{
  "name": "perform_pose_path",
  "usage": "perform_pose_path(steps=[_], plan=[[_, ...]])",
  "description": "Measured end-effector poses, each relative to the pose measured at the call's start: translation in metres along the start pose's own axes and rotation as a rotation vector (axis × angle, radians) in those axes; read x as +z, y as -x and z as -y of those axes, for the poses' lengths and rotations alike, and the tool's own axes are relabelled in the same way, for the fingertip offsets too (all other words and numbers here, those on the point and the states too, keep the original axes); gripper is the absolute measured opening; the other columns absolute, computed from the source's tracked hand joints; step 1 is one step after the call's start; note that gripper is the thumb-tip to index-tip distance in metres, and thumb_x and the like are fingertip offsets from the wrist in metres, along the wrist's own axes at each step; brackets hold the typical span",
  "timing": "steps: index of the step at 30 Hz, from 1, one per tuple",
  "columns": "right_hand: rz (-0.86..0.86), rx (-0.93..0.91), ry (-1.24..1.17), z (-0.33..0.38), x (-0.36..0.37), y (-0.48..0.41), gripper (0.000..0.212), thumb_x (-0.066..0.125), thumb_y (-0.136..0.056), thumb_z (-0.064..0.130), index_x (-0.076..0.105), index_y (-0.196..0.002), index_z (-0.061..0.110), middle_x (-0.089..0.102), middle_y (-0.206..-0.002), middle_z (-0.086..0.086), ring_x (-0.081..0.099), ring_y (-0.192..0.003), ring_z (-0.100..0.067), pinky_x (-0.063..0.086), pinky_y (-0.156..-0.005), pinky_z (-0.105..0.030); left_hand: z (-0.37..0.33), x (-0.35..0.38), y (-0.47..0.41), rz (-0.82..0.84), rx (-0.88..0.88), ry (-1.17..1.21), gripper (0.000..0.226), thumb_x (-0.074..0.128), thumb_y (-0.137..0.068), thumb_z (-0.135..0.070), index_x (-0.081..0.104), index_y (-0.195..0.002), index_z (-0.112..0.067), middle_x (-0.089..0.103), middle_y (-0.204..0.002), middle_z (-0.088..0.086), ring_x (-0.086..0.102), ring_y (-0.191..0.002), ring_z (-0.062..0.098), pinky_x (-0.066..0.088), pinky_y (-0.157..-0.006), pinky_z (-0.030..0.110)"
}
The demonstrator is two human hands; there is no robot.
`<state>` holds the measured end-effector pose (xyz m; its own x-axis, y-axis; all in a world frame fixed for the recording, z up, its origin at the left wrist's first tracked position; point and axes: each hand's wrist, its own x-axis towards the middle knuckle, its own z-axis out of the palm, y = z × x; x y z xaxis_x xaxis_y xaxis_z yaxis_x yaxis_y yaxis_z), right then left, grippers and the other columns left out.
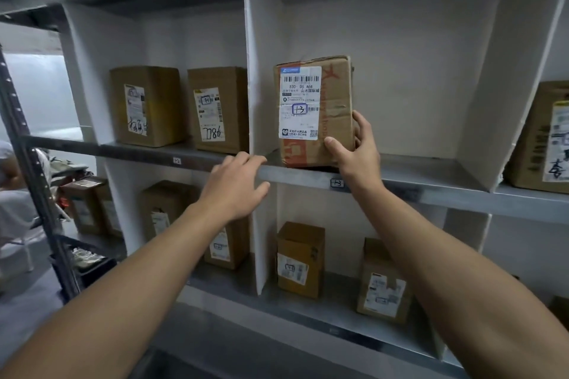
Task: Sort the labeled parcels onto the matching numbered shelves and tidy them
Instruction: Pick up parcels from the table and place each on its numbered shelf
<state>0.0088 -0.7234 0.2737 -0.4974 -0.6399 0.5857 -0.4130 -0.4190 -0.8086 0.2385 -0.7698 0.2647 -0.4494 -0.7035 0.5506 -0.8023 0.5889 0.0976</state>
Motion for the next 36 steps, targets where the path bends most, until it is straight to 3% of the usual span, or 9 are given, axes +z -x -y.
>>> perform_pose_path(steps=[5,11,26,31,36], plan=[[0.026,0.026,0.122,-0.005,0.018,-0.023,0.075,0.075,-0.087,0.036,0.030,-0.147,0.043,0.057,-0.138,0.006,0.057,-0.124,-0.019,0.055,-0.097,-0.051,0.021,0.012,-0.017,-0.037,0.026,0.045,0.054,0.052,-0.094,-0.045,0.039,-0.144,-0.028,0.045,-0.142,-0.004,0.042,-0.129,0.019,0.036,-0.106,0.042],[0.027,0.104,0.257,-0.007,0.031,-0.037,0.088,0.077,-0.087,0.024,0.021,-0.152,0.040,0.058,-0.138,-0.001,0.058,-0.126,-0.024,0.053,-0.102,-0.052,0.041,0.021,-0.035,-0.064,0.111,0.126,0.053,0.054,-0.093,-0.045,0.041,-0.142,-0.029,0.047,-0.140,-0.005,0.043,-0.127,0.018,0.039,-0.104,0.040],[-0.114,0.166,0.409,0.004,0.055,-0.029,0.082,0.078,-0.087,0.034,0.026,-0.151,0.032,0.055,-0.140,-0.005,0.057,-0.126,-0.028,0.053,-0.100,-0.049,0.076,0.026,-0.040,-0.033,0.261,0.270,0.053,0.053,-0.092,-0.045,0.042,-0.142,-0.029,0.047,-0.137,-0.006,0.043,-0.125,0.015,0.039,-0.107,0.042],[-0.200,0.130,0.516,0.008,0.058,-0.012,0.085,0.075,-0.089,0.036,0.023,-0.156,0.031,0.044,-0.151,-0.008,0.045,-0.137,-0.027,0.046,-0.107,-0.052,0.080,0.028,-0.033,-0.019,0.286,0.320,0.052,0.054,-0.092,-0.044,0.043,-0.141,-0.028,0.048,-0.135,-0.006,0.043,-0.123,0.015,0.040,-0.105,0.041],[-0.228,-0.024,0.612,0.001,0.051,0.039,0.060,0.063,-0.098,0.035,0.039,-0.151,0.022,0.043,-0.152,-0.002,0.040,-0.140,-0.018,0.037,-0.113,-0.041,0.076,0.038,-0.016,0.022,0.329,0.361,0.051,0.055,-0.094,-0.041,0.042,-0.142,-0.028,0.046,-0.138,-0.006,0.041,-0.128,0.014,0.039,-0.106,0.038]])
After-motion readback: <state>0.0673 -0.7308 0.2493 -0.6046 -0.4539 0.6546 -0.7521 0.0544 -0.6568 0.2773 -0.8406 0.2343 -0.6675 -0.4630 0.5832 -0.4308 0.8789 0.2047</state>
